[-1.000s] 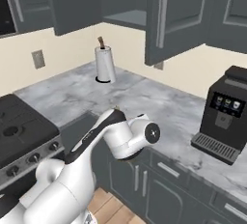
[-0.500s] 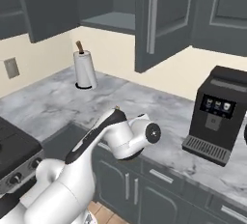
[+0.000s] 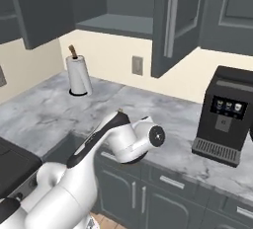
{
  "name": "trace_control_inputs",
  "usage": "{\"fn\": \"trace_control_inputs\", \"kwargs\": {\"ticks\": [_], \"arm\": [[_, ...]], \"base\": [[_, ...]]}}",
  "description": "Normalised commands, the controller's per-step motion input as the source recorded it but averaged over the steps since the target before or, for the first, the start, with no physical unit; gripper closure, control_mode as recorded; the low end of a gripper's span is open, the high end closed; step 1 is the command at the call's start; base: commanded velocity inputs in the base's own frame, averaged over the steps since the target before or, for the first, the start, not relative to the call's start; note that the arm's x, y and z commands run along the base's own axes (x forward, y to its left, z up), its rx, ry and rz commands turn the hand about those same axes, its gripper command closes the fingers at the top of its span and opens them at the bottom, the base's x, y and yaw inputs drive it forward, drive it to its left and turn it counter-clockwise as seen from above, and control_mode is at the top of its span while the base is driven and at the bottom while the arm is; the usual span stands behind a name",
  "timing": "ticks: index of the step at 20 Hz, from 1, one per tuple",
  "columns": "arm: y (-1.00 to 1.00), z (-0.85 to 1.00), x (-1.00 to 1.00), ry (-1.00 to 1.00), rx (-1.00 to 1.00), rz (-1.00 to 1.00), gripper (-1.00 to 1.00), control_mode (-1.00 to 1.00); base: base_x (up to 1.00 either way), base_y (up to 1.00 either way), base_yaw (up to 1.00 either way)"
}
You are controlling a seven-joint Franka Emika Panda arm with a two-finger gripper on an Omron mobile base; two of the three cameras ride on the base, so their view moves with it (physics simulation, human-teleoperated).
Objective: Pick the jar and candle from the dining table and place them in the open cabinet. Close the cabinet after placing the objects.
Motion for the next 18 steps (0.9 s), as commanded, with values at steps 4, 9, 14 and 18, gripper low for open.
{"fn": "trace_control_inputs", "kwargs": {"ticks": [4, 9, 14, 18], "arm": [[0.0, 0.0, 0.0, 0.0, 0.0, 0.0, 1.0, 1.0], [0.0, 0.0, 0.0, 0.0, 0.0, 0.0, 1.0, 1.0], [0.0, 0.0, 0.0, 0.0, 0.0, 0.0, 1.0, 1.0], [0.0, 0.0, 0.0, 0.0, 0.0, 0.0, 1.0, 1.0]], "base": [[0.61, 0.28, -0.27], [0.74, 0.23, -0.26], [0.73, 0.32, -0.26], [0.69, 0.37, -0.27]]}}
